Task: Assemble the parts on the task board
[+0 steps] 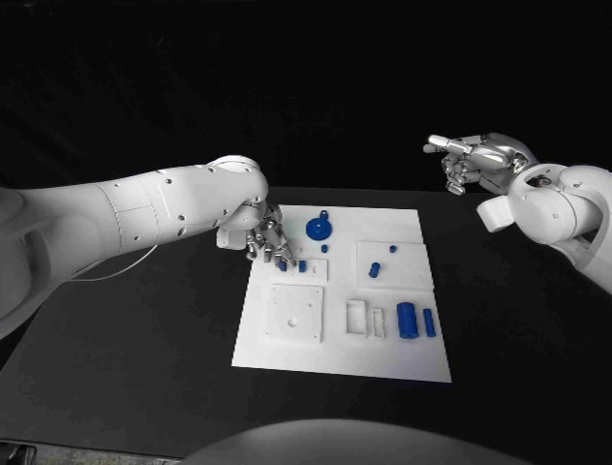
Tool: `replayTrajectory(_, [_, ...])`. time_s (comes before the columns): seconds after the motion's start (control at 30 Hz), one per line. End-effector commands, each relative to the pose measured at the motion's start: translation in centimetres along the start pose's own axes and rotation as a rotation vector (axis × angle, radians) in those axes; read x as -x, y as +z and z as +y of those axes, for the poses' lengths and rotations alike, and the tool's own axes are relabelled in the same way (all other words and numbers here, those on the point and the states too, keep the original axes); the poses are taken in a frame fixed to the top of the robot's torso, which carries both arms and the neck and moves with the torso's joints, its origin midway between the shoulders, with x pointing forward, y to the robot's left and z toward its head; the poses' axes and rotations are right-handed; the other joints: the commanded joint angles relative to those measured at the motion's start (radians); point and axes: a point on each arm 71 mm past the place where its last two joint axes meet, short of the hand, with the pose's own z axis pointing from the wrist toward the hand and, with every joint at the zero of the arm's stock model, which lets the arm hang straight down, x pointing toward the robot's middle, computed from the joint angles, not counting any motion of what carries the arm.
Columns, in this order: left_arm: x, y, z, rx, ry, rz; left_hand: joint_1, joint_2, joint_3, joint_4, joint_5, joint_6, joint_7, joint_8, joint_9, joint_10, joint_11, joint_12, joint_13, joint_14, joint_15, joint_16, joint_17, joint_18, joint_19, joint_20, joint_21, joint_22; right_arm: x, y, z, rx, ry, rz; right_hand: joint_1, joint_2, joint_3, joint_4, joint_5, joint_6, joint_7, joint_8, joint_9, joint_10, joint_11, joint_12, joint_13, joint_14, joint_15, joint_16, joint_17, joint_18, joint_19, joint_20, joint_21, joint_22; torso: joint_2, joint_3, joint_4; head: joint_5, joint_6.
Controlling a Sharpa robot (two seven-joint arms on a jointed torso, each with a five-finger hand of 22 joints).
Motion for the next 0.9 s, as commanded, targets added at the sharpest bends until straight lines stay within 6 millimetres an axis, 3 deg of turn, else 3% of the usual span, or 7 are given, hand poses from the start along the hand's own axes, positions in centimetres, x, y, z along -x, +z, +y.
replayTrajectory(0.03, [-0.5, 0.2, -0.2, -0.020, -0.011, 0.015, 0.002, 0.004, -0.001, -0.003, 0.000, 0.006, -0.002, -0.003, -0.167, 0.001, 0.005, 0.004, -0.002, -0.005, 0.002, 0.001, 0.000, -0.001, 0.004, 0.000, -0.003, 0.018, -0.2, 0.0, 0.0, 0.005, -0.004, 0.017, 0.001, 0.005, -0.003, -0.002, 0.005, 0.001, 0.000, -0.002, -0.001, 0.005, 0.000, -0.001, 0.001, 0.001, -0.004, -0.003, -0.001, 0.011, 0.046, -0.002, -0.004, 0.076, 0.000, 0.0000, 0.0003, 0.000, 0.000])
replayTrajectory(0.13, [-0.5, 0.2, -0.2, -0.019, -0.016, 0.010, -0.002, 0.001, -0.001, 0.003, -0.010, 0.006, -0.002, -0.003, -0.167, 0.001, 0.005, 0.004, -0.002, -0.005, 0.002, 0.002, 0.001, -0.001, 0.004, 0.000, -0.002, 0.018, -0.2, 0.0, 0.0, 0.005, -0.004, 0.018, 0.001, 0.005, -0.003, -0.002, 0.005, 0.001, 0.000, -0.002, -0.001, 0.005, 0.000, -0.001, 0.001, 0.001, -0.004, -0.003, -0.001, 0.011, 0.046, -0.002, -0.004, 0.076, 0.000, -0.0005, 0.0001, 0.000, 0.001])
replayTrajectory(0.2, [-0.4, 0.2, -0.1, -0.017, -0.019, 0.007, -0.008, -0.005, 0.001, 0.013, -0.043, 0.006, -0.001, -0.002, -0.166, 0.002, 0.005, 0.004, -0.002, -0.005, 0.002, 0.002, 0.001, 0.000, 0.004, 0.000, -0.002, 0.018, -0.2, 0.0, 0.0, 0.005, -0.005, 0.018, 0.001, 0.005, -0.003, -0.002, 0.005, 0.001, 0.000, -0.002, -0.001, 0.005, 0.000, -0.001, 0.001, 0.001, -0.004, -0.003, -0.001, 0.011, 0.046, -0.002, -0.004, 0.076, 0.000, -0.0006, 0.0000, -0.001, 0.001])
replayTrajectory(0.23, [-0.4, 0.2, 0.0, -0.014, -0.021, 0.004, -0.014, -0.013, 0.005, 0.024, -0.077, 0.007, -0.001, -0.002, -0.164, 0.003, 0.006, 0.004, -0.002, -0.004, 0.002, 0.003, 0.001, 0.001, 0.005, 0.000, -0.002, 0.018, -0.2, 0.0, 0.0, 0.004, -0.005, 0.017, 0.001, 0.005, -0.003, -0.002, 0.005, 0.001, 0.000, -0.002, -0.001, 0.005, 0.000, -0.001, 0.001, 0.001, -0.004, -0.003, -0.001, 0.011, 0.046, -0.002, -0.004, 0.076, 0.000, -0.0005, 0.0002, -0.001, 0.000])
replayTrajectory(0.3, [-0.4, 0.2, 0.1, -0.009, -0.021, -0.002, -0.017, -0.024, 0.016, 0.041, -0.097, 0.007, -0.001, -0.002, -0.161, 0.003, 0.006, 0.004, -0.003, -0.003, 0.002, 0.004, 0.002, 0.002, 0.006, 0.000, -0.002, 0.018, -0.1, 0.0, -0.1, 0.004, -0.005, 0.017, 0.001, 0.005, -0.003, -0.002, 0.005, 0.001, 0.000, -0.002, -0.001, 0.005, 0.000, -0.001, 0.001, 0.001, -0.004, -0.003, -0.001, 0.011, 0.046, -0.002, -0.004, 0.076, 0.000, -0.0005, 0.0003, -0.002, 0.001])
replayTrajectory(0.83, [-0.1, -0.1, 1.1, 0.006, -0.025, -0.044, -0.015, -0.030, 0.019, 0.055, -0.102, 0.008, -0.002, -0.002, -0.153, 0.004, 0.005, 0.004, -0.004, -0.003, 0.002, 0.006, 0.003, 0.003, 0.007, 0.000, -0.002, 0.018, 0.0, -0.1, -0.1, 0.002, -0.008, 0.015, 0.002, 0.006, -0.002, -0.003, 0.006, 0.002, 0.000, -0.002, -0.001, 0.005, 0.000, -0.001, 0.001, 0.000, -0.004, -0.005, -0.003, 0.011, 0.046, -0.002, -0.006, 0.076, -0.001, -0.0014, 0.0008, -0.002, 0.004])
replayTrajectory(0.9, [0.0, -0.3, 1.2, -0.008, -0.048, -0.054, -0.019, -0.036, 0.021, 0.066, -0.114, 0.011, -0.003, -0.002, -0.151, 0.008, 0.004, 0.004, -0.004, 0.000, 0.000, 0.008, 0.006, 0.003, 0.010, -0.001, -0.002, 0.017, 0.0, -0.1, -0.1, 0.002, -0.009, 0.014, 0.002, 0.006, -0.002, -0.003, 0.006, 0.002, 0.000, -0.002, -0.001, 0.005, 0.000, -0.001, 0.001, 0.000, -0.004, -0.005, -0.003, 0.011, 0.046, -0.002, -0.006, 0.076, 0.000, -0.0011, 0.0013, -0.003, 0.004])
